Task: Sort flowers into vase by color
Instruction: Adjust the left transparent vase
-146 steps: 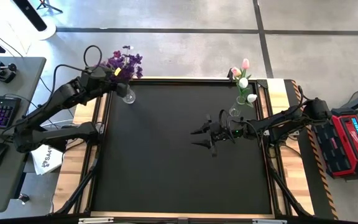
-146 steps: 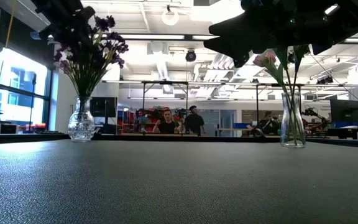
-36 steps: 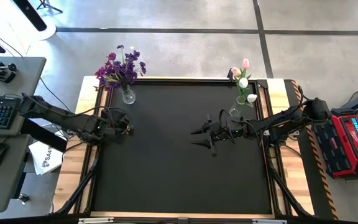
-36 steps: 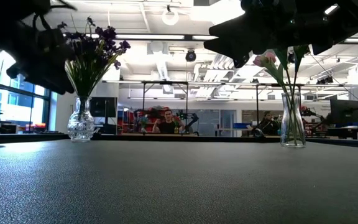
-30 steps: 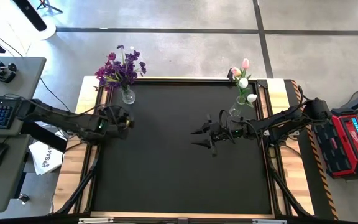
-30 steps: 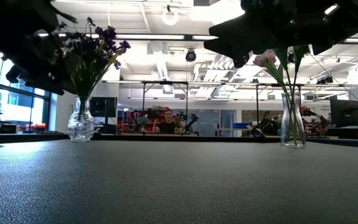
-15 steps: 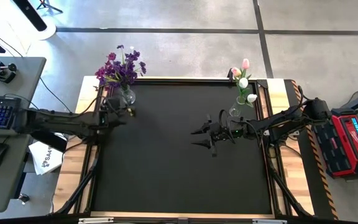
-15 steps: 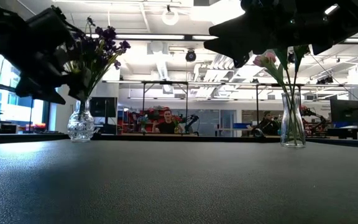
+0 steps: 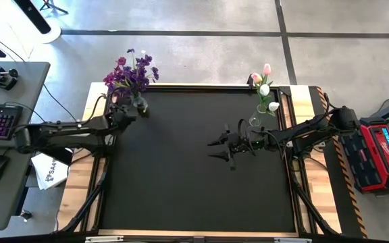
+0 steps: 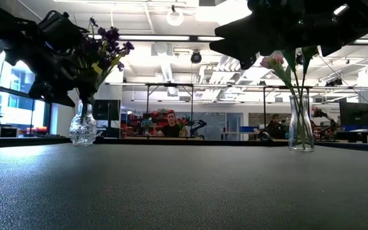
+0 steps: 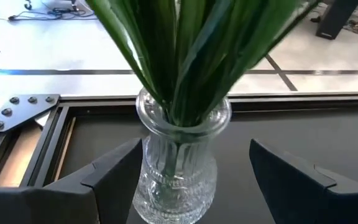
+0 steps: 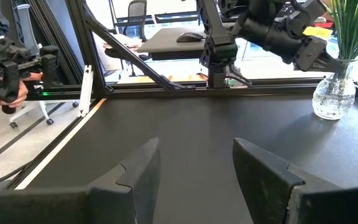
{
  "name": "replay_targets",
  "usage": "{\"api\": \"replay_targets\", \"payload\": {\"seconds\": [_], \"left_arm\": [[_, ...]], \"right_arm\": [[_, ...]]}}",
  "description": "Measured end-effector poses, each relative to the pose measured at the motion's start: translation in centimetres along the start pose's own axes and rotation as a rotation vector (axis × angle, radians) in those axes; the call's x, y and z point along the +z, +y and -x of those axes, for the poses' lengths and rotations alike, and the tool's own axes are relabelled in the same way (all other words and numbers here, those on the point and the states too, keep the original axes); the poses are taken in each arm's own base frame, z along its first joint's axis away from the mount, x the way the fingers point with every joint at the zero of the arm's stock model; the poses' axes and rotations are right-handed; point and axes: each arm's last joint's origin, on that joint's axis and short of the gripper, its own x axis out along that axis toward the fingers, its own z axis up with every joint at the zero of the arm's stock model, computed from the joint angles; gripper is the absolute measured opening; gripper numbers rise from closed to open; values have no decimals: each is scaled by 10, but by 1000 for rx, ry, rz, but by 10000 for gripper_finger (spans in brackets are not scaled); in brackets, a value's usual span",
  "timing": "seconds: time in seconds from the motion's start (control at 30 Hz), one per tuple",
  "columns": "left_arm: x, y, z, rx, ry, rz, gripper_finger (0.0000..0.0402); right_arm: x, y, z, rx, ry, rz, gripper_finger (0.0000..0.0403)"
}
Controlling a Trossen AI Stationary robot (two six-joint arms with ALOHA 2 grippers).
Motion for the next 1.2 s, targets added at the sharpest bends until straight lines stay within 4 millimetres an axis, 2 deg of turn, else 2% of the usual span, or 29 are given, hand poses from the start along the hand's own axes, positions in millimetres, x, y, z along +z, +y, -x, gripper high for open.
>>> {"api": "replay_targets", "payload": {"seconds": [0.2, 0.53, 0.93, 1.2], "left_arm": [[-2, -2, -8, 43, -12, -20, 285], [-6, -15, -21, 10, -29, -68, 285], [-14, -19, -30, 60, -38, -95, 283], [-14, -22, -31, 36, -35, -85, 252]], "right_arm": [[0, 0, 0, 0, 0, 0, 185], [0, 0, 0, 0, 0, -1, 185], [0, 0, 0, 0, 0, -3, 185], [0, 0, 0, 0, 0, -11, 185]]}}
